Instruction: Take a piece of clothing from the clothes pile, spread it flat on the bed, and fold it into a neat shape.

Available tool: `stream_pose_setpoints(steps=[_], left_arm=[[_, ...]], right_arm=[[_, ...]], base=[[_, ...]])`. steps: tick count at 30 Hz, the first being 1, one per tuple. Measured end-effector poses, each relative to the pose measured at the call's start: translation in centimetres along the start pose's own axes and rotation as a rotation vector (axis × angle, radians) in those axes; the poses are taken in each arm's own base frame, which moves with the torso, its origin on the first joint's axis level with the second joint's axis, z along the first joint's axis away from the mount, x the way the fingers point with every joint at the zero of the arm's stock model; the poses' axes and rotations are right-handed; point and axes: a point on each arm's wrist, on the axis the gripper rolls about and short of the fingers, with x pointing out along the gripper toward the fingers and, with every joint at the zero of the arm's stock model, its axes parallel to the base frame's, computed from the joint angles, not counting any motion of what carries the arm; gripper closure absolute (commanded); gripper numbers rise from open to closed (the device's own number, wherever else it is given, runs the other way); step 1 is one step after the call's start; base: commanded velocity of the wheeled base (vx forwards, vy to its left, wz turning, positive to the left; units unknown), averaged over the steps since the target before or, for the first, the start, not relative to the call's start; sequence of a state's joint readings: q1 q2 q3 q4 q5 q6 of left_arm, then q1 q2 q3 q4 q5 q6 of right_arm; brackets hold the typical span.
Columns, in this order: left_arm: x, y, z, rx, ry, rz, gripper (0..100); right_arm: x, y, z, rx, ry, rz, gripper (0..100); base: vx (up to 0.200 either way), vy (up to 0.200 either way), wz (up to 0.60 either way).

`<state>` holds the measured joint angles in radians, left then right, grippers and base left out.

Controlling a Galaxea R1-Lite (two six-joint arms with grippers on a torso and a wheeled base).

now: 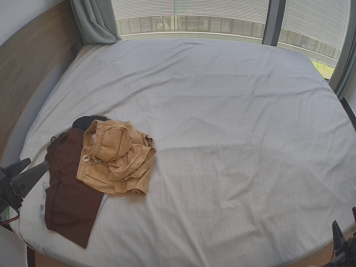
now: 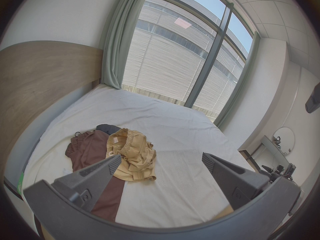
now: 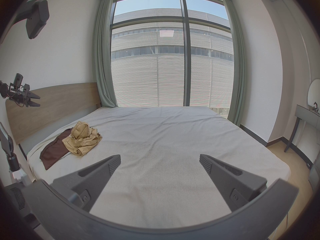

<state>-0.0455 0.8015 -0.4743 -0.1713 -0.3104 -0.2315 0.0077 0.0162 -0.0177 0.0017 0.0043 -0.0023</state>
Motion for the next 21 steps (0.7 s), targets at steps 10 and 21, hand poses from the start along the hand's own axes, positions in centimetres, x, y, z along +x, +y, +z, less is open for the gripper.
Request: stream_pose_setpoints(steps=[10,21], left_arm=[[1.9,1.2,1.0,-0.037,0.055,-0.074,0],[4.3,3.7,1.9,-0.061,0.05,-0.09,0]], right_arm=[[0.0,0.0,0.0,0.001,0.0,-0.001,0],[0.0,0.0,0.0,0.0,0.0,0.0,0]], base=[[0.0,0.0,0.0],[0.0,0.0,0.0]])
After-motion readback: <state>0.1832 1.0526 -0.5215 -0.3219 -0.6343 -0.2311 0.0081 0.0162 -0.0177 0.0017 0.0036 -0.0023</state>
